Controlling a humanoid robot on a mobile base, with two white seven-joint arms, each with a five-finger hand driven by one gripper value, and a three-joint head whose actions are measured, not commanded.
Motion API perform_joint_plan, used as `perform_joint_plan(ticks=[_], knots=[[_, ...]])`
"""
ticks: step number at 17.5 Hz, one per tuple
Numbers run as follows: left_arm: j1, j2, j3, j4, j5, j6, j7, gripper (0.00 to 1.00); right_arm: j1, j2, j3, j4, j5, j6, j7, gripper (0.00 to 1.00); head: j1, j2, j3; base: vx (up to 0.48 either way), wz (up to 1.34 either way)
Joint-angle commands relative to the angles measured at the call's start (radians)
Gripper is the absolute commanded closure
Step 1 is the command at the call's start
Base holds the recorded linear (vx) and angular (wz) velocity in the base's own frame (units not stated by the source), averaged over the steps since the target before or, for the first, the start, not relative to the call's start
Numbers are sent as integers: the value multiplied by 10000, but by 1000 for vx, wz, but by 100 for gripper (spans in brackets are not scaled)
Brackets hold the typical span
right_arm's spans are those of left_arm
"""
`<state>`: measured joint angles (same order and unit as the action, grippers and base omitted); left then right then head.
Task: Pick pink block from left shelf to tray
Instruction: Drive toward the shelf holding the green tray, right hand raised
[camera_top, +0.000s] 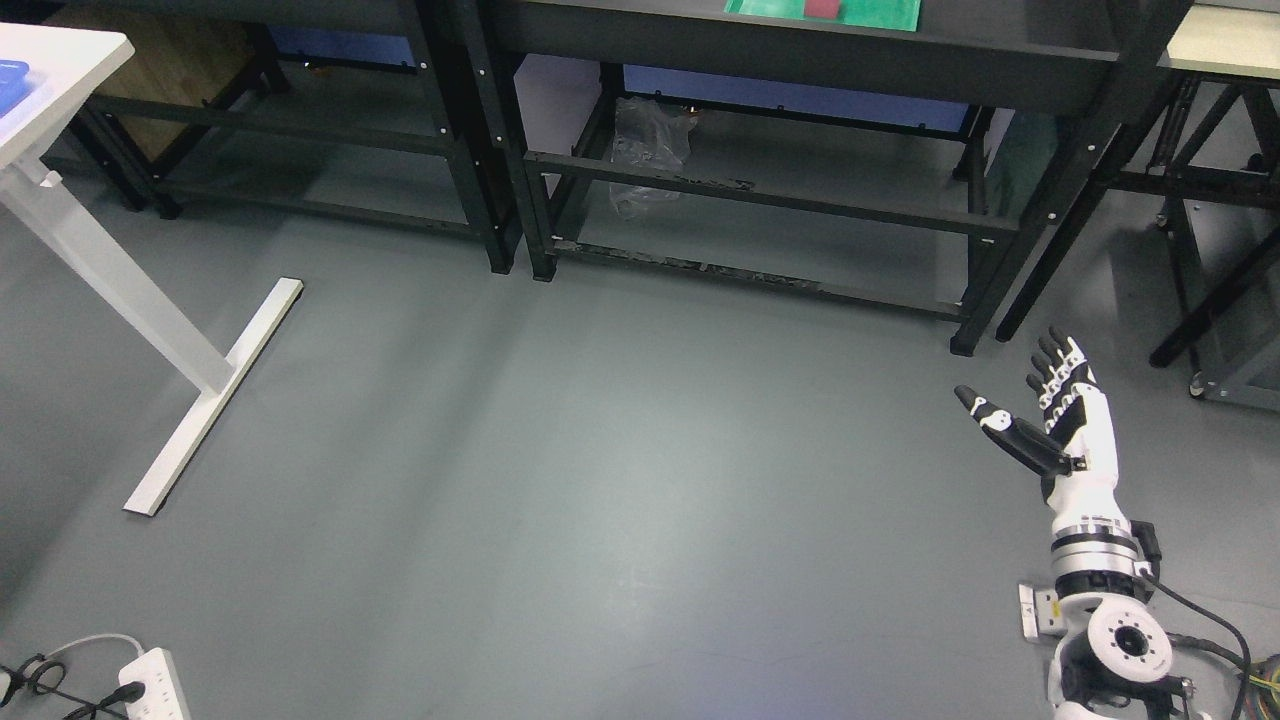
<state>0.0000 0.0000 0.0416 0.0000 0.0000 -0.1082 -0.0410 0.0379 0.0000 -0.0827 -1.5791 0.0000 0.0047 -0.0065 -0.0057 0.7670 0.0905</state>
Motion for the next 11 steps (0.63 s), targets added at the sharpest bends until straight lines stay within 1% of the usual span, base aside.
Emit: perform_joint_plan(ticks=[1,5,9,11], knots=[[-307,175,-1,-175,-15,-7,-4,0,5,-175,-32,-408,-93,30,-27,0,0,0,0,26,-160],[-307,175,-1,-175,-15,-7,-4,0,5,-175,-78,-392,-108,30,-12,0,0,0,0,4,-141],[-307,175,-1,-175,-15,-7,-4,0,-11,-175,-263,-316,-231,15,50,0,0,0,0,1,50],[-307,175,-1,-175,-15,-7,-4,0,-72,-175,-201,-316,211,-47,-27,0,0,0,0,0,0]])
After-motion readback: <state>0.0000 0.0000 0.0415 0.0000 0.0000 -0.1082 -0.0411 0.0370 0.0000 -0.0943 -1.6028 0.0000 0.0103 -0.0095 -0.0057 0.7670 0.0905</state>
